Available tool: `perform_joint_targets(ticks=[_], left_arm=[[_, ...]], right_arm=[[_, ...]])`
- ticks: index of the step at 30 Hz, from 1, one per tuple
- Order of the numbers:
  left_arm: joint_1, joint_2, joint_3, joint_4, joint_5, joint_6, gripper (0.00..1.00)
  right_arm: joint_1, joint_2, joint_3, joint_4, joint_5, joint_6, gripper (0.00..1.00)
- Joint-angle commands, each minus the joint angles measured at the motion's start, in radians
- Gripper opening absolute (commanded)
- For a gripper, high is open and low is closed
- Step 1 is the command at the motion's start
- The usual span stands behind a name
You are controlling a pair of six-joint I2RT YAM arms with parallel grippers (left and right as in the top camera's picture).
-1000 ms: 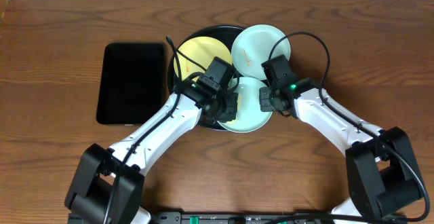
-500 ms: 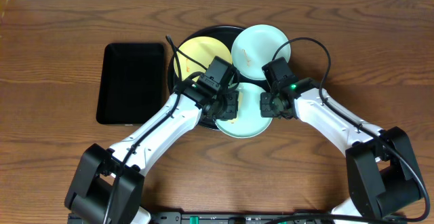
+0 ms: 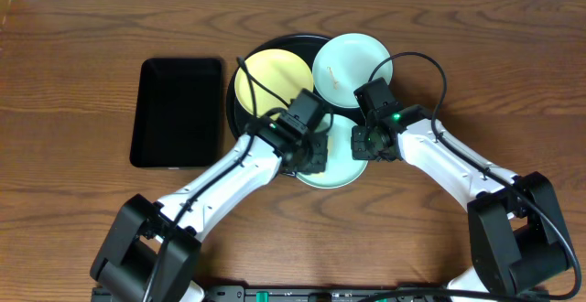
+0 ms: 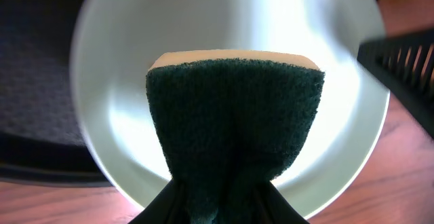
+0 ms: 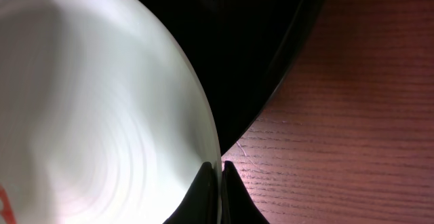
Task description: Clean dirty plates on tray and stack at the side
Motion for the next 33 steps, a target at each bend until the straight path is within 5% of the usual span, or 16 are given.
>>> perform_joint_targets(ticks=[1, 33], left_arm=[[-0.029, 0.013, -0.009, -0.003, -0.006, -0.016, 0.08], [-0.068, 0.093, -0.067, 0.060, -0.051, -0.016, 0.08]], right_arm=[[0.010, 0.001, -0.014, -0.018, 0.008, 0.008, 0.01], [0.010, 0.001, -0.014, -0.019, 0.008, 0.023, 0.01]])
